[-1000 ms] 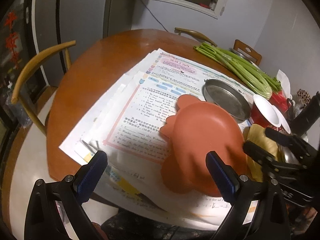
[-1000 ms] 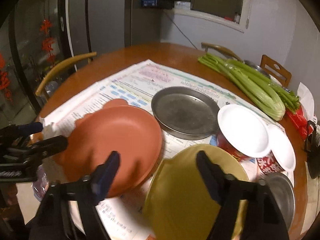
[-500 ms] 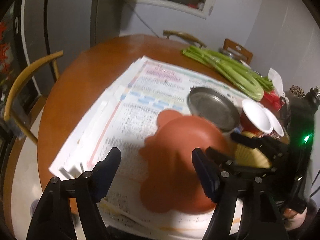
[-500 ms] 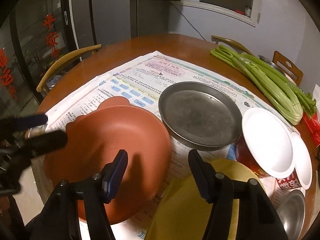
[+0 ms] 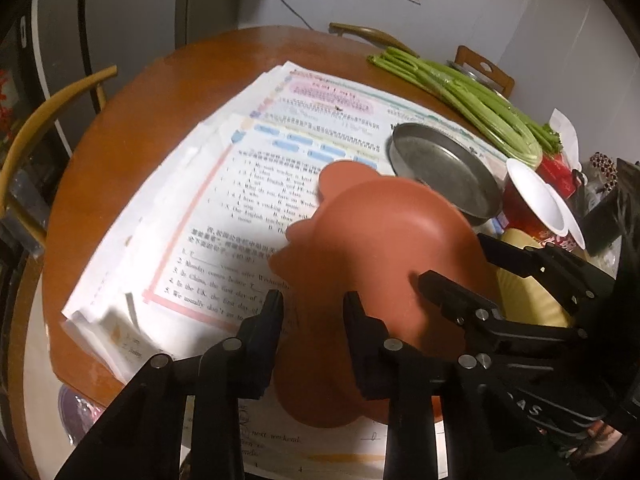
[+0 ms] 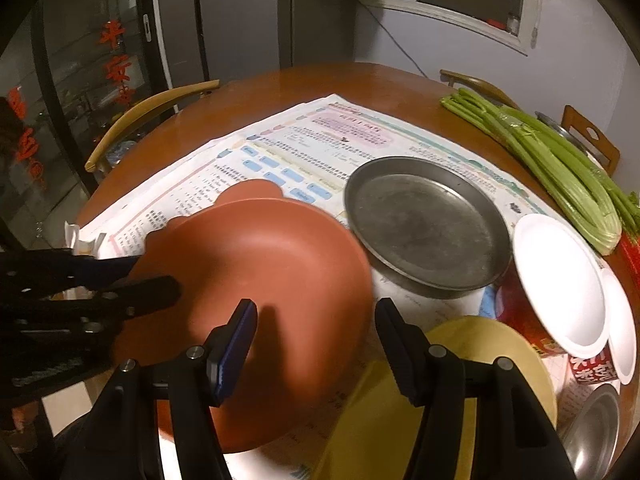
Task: Organize plates and bowls
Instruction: 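Move the left gripper to the orange plate rim and close on it, then lift the orange plate with the left gripper and slide it across the worksheets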
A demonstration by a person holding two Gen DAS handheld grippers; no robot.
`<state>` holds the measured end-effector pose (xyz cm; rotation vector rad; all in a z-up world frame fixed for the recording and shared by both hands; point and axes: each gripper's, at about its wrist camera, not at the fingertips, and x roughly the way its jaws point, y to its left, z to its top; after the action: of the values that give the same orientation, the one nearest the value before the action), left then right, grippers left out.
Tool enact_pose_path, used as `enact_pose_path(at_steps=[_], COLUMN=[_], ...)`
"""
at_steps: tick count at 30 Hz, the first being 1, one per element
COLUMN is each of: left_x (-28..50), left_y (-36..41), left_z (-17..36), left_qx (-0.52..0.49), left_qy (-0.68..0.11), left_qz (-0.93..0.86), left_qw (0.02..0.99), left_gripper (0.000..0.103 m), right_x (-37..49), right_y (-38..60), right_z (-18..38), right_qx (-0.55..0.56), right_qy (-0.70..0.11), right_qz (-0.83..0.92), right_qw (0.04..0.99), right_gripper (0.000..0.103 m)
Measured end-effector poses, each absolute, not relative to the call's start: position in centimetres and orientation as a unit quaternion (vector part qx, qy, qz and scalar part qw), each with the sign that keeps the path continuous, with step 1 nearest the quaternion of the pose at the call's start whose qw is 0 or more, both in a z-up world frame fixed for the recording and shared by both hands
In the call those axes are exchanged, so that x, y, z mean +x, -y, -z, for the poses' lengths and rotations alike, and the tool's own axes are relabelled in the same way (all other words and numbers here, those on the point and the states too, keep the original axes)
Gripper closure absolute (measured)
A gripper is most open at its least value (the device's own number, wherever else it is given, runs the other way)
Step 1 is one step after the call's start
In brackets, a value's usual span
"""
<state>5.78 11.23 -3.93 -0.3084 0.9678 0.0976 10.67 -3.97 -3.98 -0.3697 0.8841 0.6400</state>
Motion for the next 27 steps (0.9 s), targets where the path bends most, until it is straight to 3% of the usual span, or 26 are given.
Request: enact_pose_path(at_steps=[27], left_x=[6.3], left_y=[-15.4], left_z=[1.1], left_qx=[-0.202], left_qy=[-0.416], left_qz=[-0.059], left_qw=[0.885], left_gripper=[0.074], right_x=[10.0], right_y=[1.6], right_z=[1.0], right_qx=[-0.124], right_qy=[-0.414], right_qz=[-0.329], right_qw=[0.84], right_gripper=[0.042])
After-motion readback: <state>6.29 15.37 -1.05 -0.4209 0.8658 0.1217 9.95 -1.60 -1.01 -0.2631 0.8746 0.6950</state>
